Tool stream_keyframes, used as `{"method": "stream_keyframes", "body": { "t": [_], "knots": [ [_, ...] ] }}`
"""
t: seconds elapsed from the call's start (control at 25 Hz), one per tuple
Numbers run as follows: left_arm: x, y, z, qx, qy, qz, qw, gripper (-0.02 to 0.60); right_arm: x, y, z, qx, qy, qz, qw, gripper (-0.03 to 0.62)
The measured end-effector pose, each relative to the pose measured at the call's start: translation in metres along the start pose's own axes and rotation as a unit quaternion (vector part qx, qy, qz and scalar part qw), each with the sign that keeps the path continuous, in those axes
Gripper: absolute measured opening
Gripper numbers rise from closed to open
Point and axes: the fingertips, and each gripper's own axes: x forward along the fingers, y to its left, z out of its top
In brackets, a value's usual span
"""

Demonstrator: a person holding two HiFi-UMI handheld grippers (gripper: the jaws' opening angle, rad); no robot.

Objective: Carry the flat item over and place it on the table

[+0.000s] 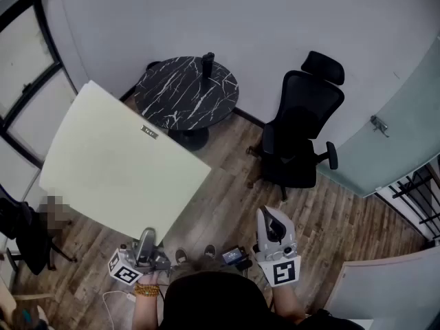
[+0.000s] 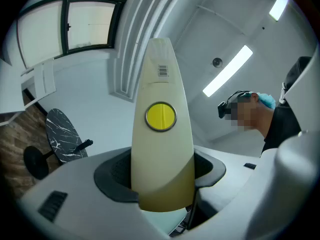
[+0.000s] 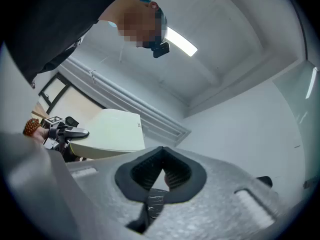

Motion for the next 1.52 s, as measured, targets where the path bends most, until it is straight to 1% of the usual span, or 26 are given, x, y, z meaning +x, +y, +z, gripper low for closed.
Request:
{"method": "stream_keyframes", "body": {
  "t": [0.12, 0.24, 0.4, 0.52, 0.64, 0.8, 0.96, 1.04, 1.12, 1.24, 1.32, 1.44, 1.52],
  "knots": [
    [-0.015, -0.011, -0.005, -0.007, 0.010, 0.020, 0.9997, 0.284, -0.019, 0.005, 0.007, 0.003, 0.021, -0.006, 1.000, -0.003],
    [-0.012, -0.012, -0.005, -0.006, 0.017, 0.028, 0.9994, 0.285, -0.023, 0.002, 0.006, 0.018, 0.032, 0.001, 0.999, -0.002],
    [0.000, -0.008, -0.003, -0.006, 0.022, 0.031, 0.9993, 0.287, -0.016, -0.003, 0.002, 0.024, 0.038, 0.003, 0.999, -0.002],
    [0.009, -0.004, -0.005, -0.007, 0.023, 0.035, 0.9991, 0.288, -0.009, -0.003, -0.003, 0.019, 0.039, 0.005, 0.999, -0.002],
    [0.023, 0.001, -0.011, -0.011, 0.020, 0.038, 0.9990, 0.288, 0.004, 0.007, -0.009, 0.009, 0.042, 0.021, 0.999, -0.002],
    [0.041, 0.008, -0.018, -0.011, 0.015, 0.045, 0.9988, 0.290, 0.026, 0.021, -0.023, 0.016, 0.044, 0.032, 0.998, -0.002],
    [0.053, 0.014, -0.029, -0.025, 0.019, 0.053, 0.9981, 0.290, 0.041, 0.034, -0.035, 0.045, 0.054, 0.036, 0.997, -0.002],
    [0.057, 0.017, -0.035, -0.025, 0.022, 0.057, 0.9978, 0.290, 0.045, 0.039, -0.041, 0.056, 0.058, 0.036, 0.996, -0.002],
    [0.065, 0.021, -0.041, -0.027, 0.021, 0.060, 0.9976, 0.290, 0.050, 0.042, -0.047, 0.070, 0.058, 0.031, 0.995, -0.002],
    [0.073, 0.029, -0.050, -0.041, 0.016, 0.073, 0.9964, 0.290, 0.058, 0.053, -0.054, 0.081, 0.058, 0.029, 0.995, -0.002],
    [0.076, 0.035, -0.054, -0.055, 0.011, 0.078, 0.9954, 0.291, 0.064, 0.064, -0.058, 0.085, 0.057, 0.042, 0.994, -0.002],
    [0.078, 0.040, -0.056, -0.071, 0.008, 0.083, 0.9940, 0.291, 0.073, 0.081, -0.061, 0.075, 0.057, 0.073, 0.993, -0.002],
    [0.082, 0.037, -0.057, -0.075, 0.010, 0.085, 0.9935, 0.291, 0.074, 0.085, -0.069, 0.084, 0.069, 0.078, 0.991, -0.002]
  ]
}}
